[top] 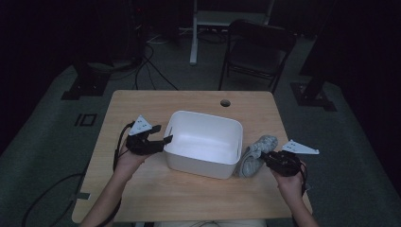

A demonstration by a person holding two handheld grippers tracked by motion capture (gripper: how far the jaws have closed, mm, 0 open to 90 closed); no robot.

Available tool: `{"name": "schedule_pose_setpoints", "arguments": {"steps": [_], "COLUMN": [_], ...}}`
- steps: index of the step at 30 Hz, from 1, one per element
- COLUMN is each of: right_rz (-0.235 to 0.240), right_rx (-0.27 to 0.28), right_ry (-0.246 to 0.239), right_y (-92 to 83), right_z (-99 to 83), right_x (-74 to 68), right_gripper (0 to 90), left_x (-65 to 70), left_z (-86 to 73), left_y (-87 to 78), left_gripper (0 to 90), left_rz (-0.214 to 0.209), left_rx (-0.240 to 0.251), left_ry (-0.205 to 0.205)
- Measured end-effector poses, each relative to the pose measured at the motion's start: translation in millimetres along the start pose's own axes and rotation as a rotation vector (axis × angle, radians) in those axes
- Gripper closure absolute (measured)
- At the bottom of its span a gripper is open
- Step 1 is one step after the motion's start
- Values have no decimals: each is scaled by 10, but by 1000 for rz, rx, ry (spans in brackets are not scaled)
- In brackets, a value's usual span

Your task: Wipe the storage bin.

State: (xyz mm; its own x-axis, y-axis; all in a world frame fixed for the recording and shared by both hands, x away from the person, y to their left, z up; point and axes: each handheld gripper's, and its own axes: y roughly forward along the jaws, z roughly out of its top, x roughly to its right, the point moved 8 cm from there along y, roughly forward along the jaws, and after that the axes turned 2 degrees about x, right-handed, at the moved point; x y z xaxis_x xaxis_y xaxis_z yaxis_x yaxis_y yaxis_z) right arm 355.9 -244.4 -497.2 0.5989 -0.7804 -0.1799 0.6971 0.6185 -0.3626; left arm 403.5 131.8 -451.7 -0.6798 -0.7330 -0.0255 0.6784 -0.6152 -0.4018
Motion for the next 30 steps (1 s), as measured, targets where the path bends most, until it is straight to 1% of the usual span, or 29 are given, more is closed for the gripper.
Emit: {"name": "schedule_pose_setpoints", "arguments": {"steps": [1,2,3,4,5,6,8,10,11,13,14,15,16,18,20,23,24,25,26,27,28,29,30], "right_rz": [10,10,14,14,18,18,21,23,24,25,24,22,24,29,30,28,28,27,26,27,27,24,22], "right_rx": [-1,-1,6,6,12,12,13,16,17,18,22,22,26,29,29,29,29,28,27,26,24,23,23], "right_ry": [2,2,4,4,8,8,8,10,11,9,6,4,4,3,-3,-8,-8,-7,-5,-1,2,0,-1], "right_y": [-18,-18,-39,-39,-54,-54,-59,-64,-71,-78,-86,-95,-103,-121,-133,-138,-138,-135,-130,-125,-120,-116,-113], "right_z": [-4,-4,-1,-1,0,0,-2,-6,-8,-5,0,5,11,19,23,30,30,26,20,14,7,2,2], "right_x": [-9,-9,-17,-17,-21,-21,-25,-26,-29,-32,-35,-36,-39,-45,-53,-42,-42,-37,-29,-24,-19,-11,-4], "right_gripper": [756,756,756,756,756,756,756,756,756,756,755,756,756,756,756,755,755,755,755,755,755,755,755], "left_x": [-49,-89,-135,-178,-223,-266,-350,-411,-442,-498,-530,-543,-545,-558,-558,-551,-551,-553,-550,-544,-543,-531,-521], "left_z": [29,67,99,130,162,186,231,267,275,285,284,291,297,290,291,268,254,243,233,226,223,222,224], "left_y": [35,67,102,143,184,232,322,412,462,556,607,648,683,773,849,950,985,1018,1043,1067,1089,1104,1119], "left_gripper": [363,363,380,380,380,380,380,379,380,380,380,380,380,380,380,394,394,394,400,431,432,432,457], "left_rz": [-11,-36,-45,-51,-59,-74,-82,-112,-117,-126,-123,-134,-155,-155,-153,-192,-197,-201,-219,-231,-237,-261,-272], "left_rx": [3,24,35,43,52,51,63,74,69,62,46,48,50,25,27,-2,-17,-28,-37,-44,-49,-49,-46], "left_ry": [2,5,9,20,22,18,34,27,23,33,30,31,29,39,51,59,65,62,55,50,46,28,21]}}
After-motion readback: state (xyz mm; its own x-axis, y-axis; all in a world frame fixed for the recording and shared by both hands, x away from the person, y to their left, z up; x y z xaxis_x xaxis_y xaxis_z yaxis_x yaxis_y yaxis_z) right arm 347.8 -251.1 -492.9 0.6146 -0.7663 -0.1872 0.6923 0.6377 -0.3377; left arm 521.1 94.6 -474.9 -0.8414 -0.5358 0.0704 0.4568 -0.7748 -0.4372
